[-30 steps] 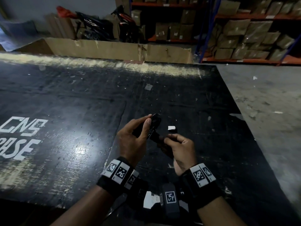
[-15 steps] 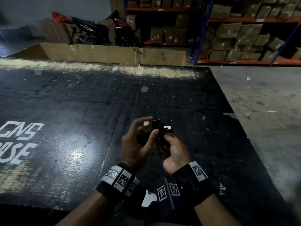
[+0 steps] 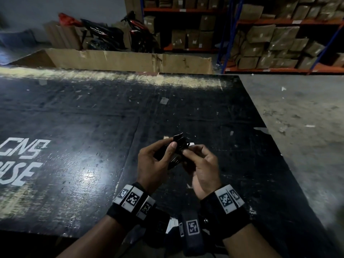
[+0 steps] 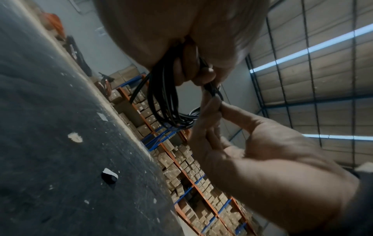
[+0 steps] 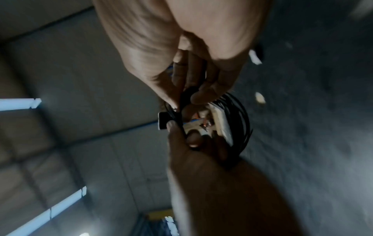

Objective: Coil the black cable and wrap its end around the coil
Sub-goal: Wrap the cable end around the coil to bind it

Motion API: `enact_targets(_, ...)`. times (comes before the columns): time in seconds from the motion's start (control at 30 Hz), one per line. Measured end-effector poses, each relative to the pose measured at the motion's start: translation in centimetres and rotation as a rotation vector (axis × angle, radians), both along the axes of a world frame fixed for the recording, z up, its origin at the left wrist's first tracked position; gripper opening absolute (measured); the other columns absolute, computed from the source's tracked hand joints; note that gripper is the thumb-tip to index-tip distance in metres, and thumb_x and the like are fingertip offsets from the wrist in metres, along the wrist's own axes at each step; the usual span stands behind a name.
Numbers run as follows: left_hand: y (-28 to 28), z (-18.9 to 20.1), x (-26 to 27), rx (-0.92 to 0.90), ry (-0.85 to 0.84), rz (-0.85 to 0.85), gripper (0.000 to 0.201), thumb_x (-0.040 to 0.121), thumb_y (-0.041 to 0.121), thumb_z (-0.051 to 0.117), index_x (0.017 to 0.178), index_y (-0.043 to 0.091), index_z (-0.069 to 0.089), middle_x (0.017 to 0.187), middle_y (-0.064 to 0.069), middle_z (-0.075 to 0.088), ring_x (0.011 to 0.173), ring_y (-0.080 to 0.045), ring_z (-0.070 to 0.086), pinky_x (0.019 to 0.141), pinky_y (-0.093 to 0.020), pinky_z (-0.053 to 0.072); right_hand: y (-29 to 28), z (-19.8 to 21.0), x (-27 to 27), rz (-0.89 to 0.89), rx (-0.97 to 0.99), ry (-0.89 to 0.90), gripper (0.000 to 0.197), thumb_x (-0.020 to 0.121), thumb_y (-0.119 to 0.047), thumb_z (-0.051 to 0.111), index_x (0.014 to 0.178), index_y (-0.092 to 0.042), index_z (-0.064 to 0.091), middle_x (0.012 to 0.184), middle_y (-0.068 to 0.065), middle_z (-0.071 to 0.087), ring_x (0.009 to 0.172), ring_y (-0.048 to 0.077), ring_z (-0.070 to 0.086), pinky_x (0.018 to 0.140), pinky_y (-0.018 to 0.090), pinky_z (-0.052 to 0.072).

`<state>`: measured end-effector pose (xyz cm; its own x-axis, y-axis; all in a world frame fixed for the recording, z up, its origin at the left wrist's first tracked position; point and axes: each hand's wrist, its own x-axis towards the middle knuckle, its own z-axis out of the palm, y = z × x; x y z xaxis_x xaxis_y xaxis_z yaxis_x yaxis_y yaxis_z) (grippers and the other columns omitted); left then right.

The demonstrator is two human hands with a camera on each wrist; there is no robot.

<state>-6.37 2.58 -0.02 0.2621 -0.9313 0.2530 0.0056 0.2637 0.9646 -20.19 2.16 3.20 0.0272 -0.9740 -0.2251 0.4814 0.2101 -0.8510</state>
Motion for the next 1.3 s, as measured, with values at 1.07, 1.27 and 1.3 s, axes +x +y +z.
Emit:
enact_targets(1.07,1.1,2.5,2.4,0.116,-0.332,-0.341,0.03,0.091,0.041,0.074,0.112,0.02,0.081,0.108,-0.002,0.083,0.104,-0.024,0.079,0.089,-0.059,0.062,-2.3,2.5,-5.8,0.253,-1.015,1.008,0.011,0.077,-0.009,0.082,0.088,-0.01,0.08,0.097,-0.001,0.079,0.092,0.009,0.073,0.08,0.034,0.06)
enact_targets(1.27,0.8,3.2,2.5,0.117,-0.442,-0.362,0.03,0.093,0.042,0.074,0.114,0.022,0.08,0.109,0.004,0.083,0.104,-0.015,0.078,0.091,-0.053,0.063,-2.1,2.2,-5.6,0.137,-1.042,1.051,0.014,0.073,-0.008,0.086,0.086,-0.01,0.081,0.09,0.001,0.08,0.085,0.011,0.075,0.075,0.031,0.061)
enact_targets(1.3,0.7,3.3,2.4,0.118,-0.442,-0.345,0.027,0.094,0.038,0.073,0.114,0.022,0.081,0.108,0.005,0.083,0.104,-0.013,0.078,0.093,-0.051,0.063,-2.1,2.2,-5.5,0.114,-1.028,1.049,0.013,0.073,-0.009,0.086,0.086,-0.01,0.081,0.09,0.001,0.08,0.084,0.01,0.074,0.074,0.03,0.06)
